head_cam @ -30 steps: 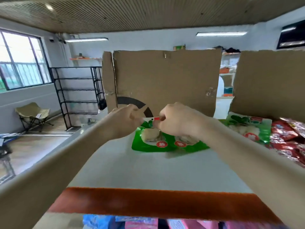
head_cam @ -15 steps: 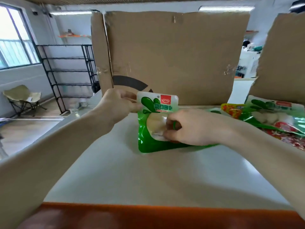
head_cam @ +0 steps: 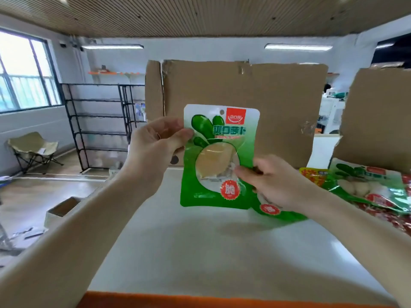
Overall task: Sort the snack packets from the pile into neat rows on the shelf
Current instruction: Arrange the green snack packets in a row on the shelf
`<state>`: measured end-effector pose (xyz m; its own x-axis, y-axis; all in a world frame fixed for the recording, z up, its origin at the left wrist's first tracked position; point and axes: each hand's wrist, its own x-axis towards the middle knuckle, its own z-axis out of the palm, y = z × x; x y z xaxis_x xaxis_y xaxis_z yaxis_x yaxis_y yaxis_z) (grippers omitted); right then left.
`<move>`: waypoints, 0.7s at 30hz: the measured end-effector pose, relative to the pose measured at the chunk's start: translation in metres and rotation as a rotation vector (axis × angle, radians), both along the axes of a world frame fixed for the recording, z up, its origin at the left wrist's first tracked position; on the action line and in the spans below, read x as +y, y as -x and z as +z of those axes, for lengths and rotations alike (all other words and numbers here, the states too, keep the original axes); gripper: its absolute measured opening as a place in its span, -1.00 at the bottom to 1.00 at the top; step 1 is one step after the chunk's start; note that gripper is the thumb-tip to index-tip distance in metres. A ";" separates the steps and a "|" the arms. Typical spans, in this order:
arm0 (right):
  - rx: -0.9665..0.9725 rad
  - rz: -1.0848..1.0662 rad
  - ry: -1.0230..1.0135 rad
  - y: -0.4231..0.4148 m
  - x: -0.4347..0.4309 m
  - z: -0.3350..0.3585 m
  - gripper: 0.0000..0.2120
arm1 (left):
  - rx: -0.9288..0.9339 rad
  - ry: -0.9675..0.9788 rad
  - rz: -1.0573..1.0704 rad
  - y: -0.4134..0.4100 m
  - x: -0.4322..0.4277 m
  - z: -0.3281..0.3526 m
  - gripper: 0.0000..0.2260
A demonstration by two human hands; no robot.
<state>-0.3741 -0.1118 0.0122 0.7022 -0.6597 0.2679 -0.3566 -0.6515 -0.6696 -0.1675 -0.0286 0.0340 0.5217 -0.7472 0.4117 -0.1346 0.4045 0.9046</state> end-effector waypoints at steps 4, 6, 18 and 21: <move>-0.190 0.022 -0.023 0.000 0.004 0.004 -0.70 | 0.033 0.013 -0.118 0.002 0.002 0.000 -0.95; -0.221 0.000 -0.049 0.001 0.008 0.007 -0.60 | 0.001 0.002 -0.155 0.004 0.002 -0.003 -0.91; -0.160 0.017 -0.142 0.027 0.056 0.013 -0.66 | -0.189 0.153 -0.183 0.019 0.022 0.007 -0.89; -0.245 -0.054 -0.099 0.039 0.076 0.010 -0.68 | -0.174 0.165 -0.274 0.026 0.026 0.006 -0.90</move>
<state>-0.4135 -0.0358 0.0225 0.5873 -0.7260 0.3579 -0.2085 -0.5629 -0.7998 -0.1936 -0.0025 0.0404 0.2223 -0.7656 0.6036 -0.1474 0.5856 0.7971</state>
